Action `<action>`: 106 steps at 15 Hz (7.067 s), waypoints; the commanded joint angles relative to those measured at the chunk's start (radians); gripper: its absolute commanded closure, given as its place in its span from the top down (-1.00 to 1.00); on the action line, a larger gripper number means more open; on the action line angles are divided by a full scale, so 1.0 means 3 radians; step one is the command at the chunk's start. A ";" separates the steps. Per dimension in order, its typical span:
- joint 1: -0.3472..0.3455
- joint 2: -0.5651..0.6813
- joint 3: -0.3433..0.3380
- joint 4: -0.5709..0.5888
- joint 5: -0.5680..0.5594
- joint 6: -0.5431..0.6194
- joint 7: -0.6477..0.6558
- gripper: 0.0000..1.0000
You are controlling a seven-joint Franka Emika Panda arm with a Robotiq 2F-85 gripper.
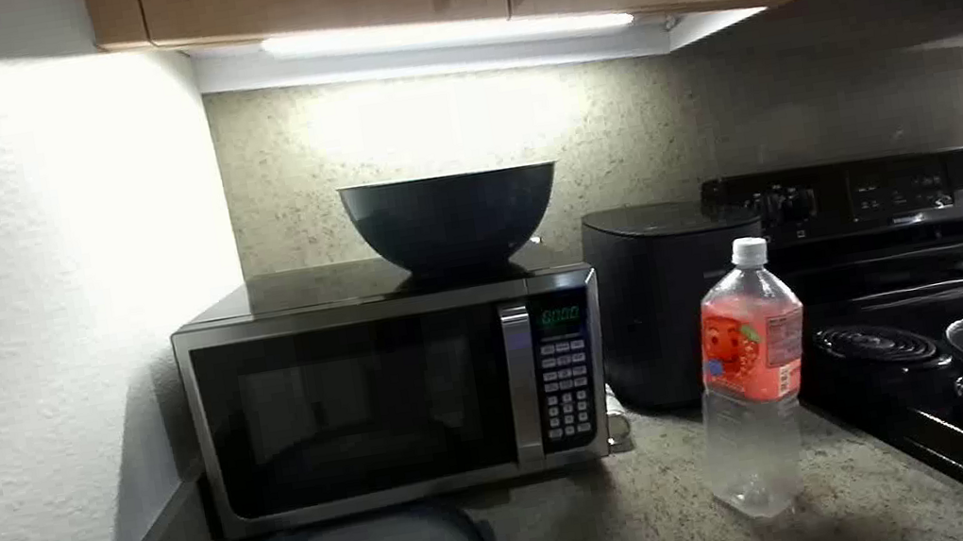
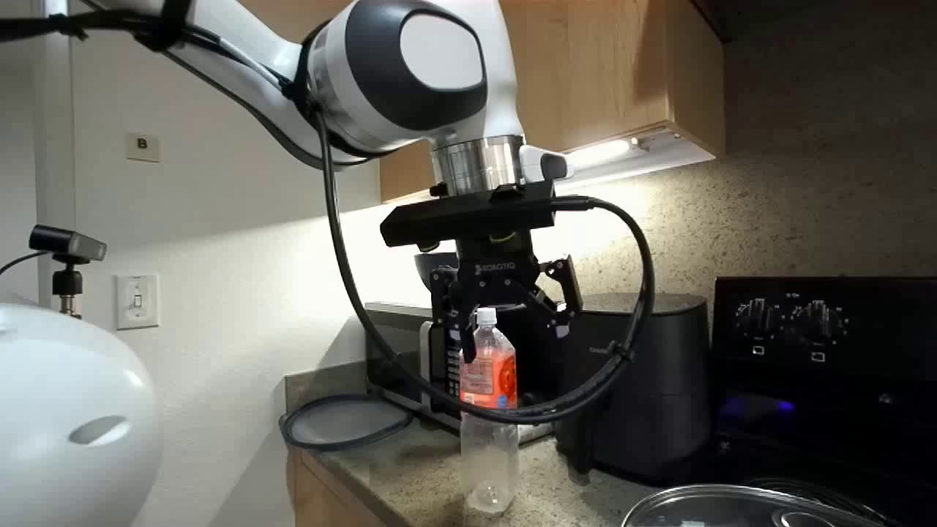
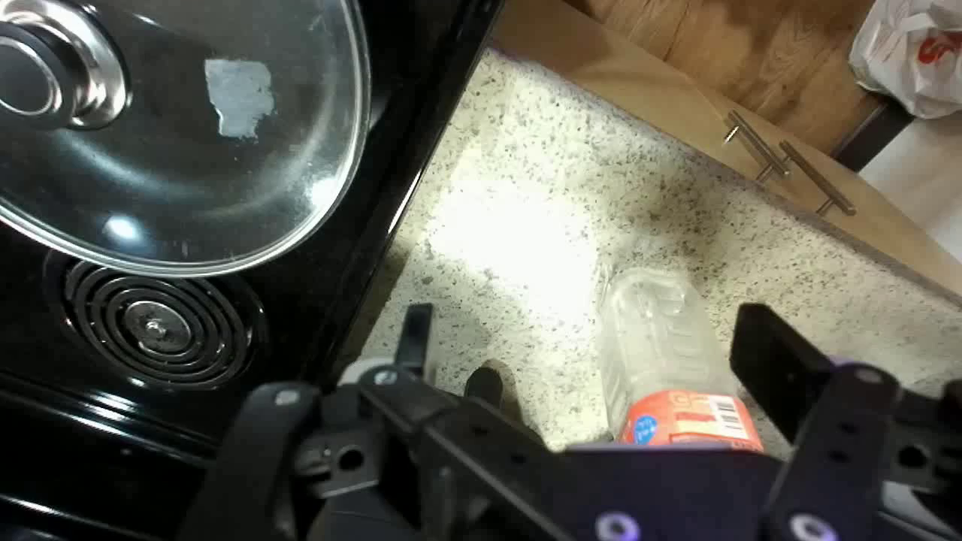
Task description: Put the clear bottle in the bowl atop the microwave
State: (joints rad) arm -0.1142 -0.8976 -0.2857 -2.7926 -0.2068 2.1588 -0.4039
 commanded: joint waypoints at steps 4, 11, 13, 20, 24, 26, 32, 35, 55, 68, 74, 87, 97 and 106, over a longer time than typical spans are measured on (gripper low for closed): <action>-0.0012 0.0039 0.0015 -0.0137 0.0021 -0.0033 -0.0013 1.00; 0.0032 0.0043 0.0036 -0.0110 0.0074 -0.0010 0.0028 1.00; 0.0166 0.0037 0.0074 -0.0050 0.0193 0.0062 0.0041 1.00; 0.0819 0.0139 0.0481 0.0084 0.0560 0.0536 0.0128 1.00; 0.0900 0.0066 0.0515 0.0061 0.0508 0.0587 0.0086 1.00; 0.0915 0.0068 0.0522 0.0062 0.0509 0.0606 0.0085 1.00; 0.0753 0.0321 0.0740 0.0090 0.0810 0.1002 0.0998 1.00; 0.0569 0.0507 0.0944 0.0127 0.0736 0.1180 0.1453 1.00; 0.0529 0.1223 0.0891 0.0238 0.0945 0.2359 0.1634 1.00; 0.0510 0.1351 0.0791 0.0264 0.0980 0.2224 0.1614 0.20; 0.0534 0.1379 0.0749 0.0277 0.0993 0.2201 0.1581 -0.56; 0.0767 0.0872 0.0674 0.0193 0.1198 0.2655 0.1583 -0.76; 0.0696 -0.0468 0.0698 0.0154 0.1259 0.3074 0.1778 -0.76; 0.0819 -0.0545 0.0610 0.0130 0.1230 0.3512 0.1785 -0.76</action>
State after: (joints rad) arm 0.1030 -1.0630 -0.0926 -2.7541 0.1621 3.2057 0.1389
